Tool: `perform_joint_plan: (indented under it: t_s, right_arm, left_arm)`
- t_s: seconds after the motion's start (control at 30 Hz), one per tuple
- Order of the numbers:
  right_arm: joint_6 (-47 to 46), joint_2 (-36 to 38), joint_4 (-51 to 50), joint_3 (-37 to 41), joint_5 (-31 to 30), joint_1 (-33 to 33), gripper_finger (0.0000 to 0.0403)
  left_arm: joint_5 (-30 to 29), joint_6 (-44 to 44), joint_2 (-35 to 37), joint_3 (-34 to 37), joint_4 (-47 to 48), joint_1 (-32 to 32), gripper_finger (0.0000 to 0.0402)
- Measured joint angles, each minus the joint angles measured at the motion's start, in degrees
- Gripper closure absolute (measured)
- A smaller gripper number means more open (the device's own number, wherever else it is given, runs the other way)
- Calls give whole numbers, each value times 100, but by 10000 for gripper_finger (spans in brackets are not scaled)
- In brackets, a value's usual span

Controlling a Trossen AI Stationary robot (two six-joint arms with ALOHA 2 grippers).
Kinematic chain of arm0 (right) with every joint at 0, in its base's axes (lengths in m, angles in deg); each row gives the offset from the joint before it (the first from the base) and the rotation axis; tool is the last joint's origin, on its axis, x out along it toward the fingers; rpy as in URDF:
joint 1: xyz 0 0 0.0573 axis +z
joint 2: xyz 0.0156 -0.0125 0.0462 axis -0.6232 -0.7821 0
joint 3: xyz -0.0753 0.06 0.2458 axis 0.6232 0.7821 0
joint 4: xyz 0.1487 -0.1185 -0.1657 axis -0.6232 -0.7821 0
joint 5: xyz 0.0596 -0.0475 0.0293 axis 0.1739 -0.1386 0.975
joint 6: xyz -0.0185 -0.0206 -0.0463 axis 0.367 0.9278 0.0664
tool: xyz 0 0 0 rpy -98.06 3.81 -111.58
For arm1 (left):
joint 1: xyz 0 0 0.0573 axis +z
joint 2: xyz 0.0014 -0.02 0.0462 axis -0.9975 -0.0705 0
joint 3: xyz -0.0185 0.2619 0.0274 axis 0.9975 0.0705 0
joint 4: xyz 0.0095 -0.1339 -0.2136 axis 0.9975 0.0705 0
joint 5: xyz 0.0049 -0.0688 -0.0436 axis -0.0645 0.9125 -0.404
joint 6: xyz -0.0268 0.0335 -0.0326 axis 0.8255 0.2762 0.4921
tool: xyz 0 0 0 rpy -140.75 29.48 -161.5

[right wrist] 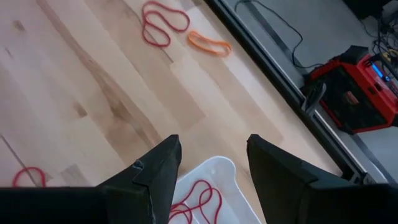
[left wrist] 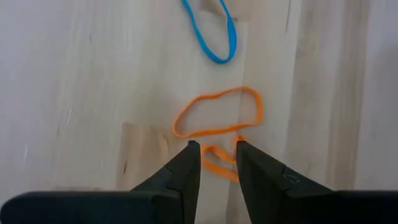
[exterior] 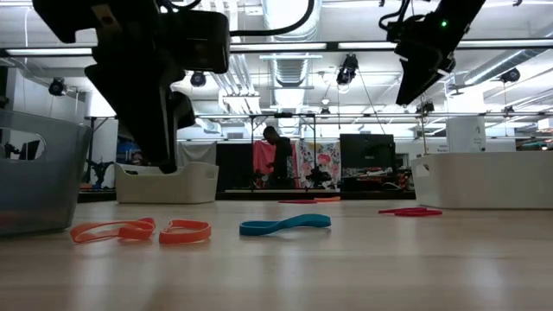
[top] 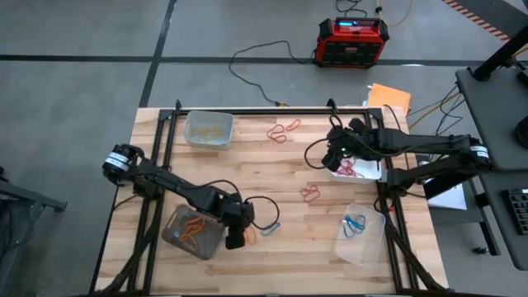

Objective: Sort rubber bands into baskets
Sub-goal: Put the orange rubber band into the black bin

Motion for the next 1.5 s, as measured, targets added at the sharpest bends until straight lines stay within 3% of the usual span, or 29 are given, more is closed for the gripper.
perform_joint_plan:
  t_s: [0.27, 0.47, 0.73, 1.5]
  right_arm:
    - [0, 459, 33, 113, 0, 0, 221]
    - [-99, 556, 38, 262, 0, 0, 221]
    - [-107, 513, 43, 269, 0, 0, 221]
    - [-87, 486, 46, 269, -2, 0, 221]
  left_arm:
    - [-269, 85, -20, 38, -16, -89, 313]
    - [-147, -140, -587, -261, -154, -96, 313]
    - [-131, -358, -1023, -1318, 1365, -111, 313]
    - [215, -334, -1027, -842, 926, -122, 319]
